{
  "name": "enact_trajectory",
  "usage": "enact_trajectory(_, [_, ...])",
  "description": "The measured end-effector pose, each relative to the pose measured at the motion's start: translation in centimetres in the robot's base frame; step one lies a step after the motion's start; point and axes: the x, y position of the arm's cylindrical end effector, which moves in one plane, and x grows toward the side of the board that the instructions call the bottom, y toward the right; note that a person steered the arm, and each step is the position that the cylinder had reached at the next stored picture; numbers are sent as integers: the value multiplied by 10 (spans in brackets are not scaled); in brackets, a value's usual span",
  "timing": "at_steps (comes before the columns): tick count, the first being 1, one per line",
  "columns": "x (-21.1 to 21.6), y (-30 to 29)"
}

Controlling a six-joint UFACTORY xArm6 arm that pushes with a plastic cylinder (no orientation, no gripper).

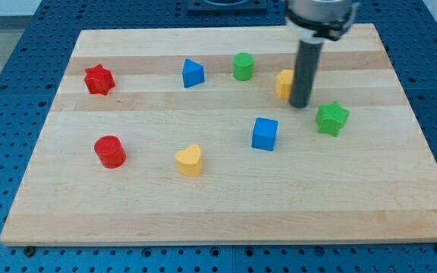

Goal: Place the yellow hexagon to the center

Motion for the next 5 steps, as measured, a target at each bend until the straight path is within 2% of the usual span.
enact_trajectory(1, [-17,58])
enact_trajectory(2, [-40,66])
enact_trajectory(3, [-52,40])
enact_trajectory(5, [-30,-116])
